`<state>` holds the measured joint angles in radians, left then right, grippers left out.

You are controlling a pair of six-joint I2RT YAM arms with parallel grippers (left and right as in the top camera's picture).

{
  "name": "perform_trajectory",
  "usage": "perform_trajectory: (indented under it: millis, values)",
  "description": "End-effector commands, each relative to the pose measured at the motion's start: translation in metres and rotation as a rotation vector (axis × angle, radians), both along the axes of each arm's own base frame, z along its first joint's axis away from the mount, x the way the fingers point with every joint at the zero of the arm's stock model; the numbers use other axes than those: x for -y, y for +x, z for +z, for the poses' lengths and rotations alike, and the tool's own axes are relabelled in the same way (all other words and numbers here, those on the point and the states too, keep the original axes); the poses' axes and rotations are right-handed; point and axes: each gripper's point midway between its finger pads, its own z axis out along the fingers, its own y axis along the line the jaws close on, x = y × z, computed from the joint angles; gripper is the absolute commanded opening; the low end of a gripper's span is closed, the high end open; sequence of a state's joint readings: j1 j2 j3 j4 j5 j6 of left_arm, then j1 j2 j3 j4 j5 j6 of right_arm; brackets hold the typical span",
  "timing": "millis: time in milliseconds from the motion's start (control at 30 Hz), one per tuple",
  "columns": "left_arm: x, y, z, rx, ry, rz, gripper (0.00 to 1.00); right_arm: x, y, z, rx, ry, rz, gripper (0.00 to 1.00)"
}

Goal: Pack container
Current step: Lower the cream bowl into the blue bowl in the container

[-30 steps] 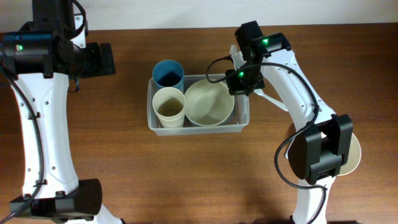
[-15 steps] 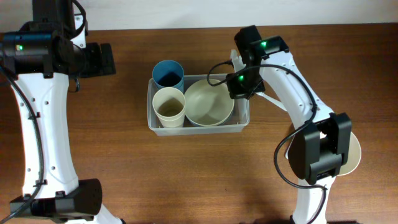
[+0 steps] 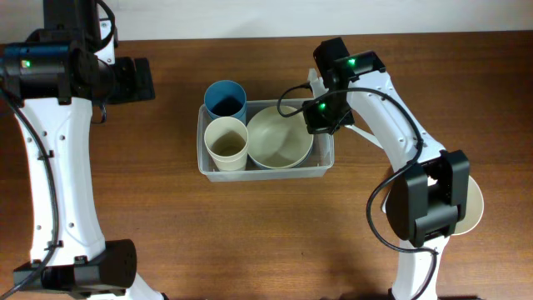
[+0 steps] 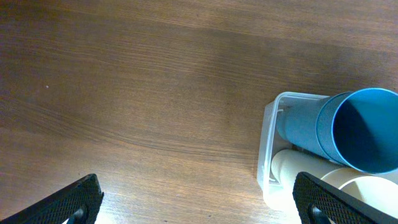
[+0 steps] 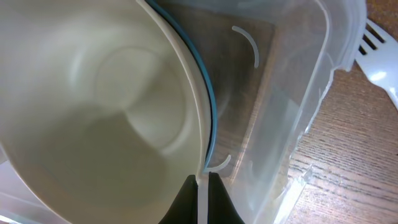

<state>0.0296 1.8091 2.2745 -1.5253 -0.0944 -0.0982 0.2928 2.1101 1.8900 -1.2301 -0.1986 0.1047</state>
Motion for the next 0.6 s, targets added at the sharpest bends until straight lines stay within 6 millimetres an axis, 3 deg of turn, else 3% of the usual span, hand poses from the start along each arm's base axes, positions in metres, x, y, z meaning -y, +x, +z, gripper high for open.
perform_trajectory:
  millis: [0,567]
  values:
    - [-0.0034,-0.0009,0.0004,0.000,0.006,0.015,1.00,0.0007,-0.0038,0.0021,0.010,-0.016,0.001,0.04]
    - [-0.0034,-0.0008,0.0005,0.001,0.006,0.015,1.00,0.0009,-0.0048,-0.0051,0.005,-0.017,0.001,0.04]
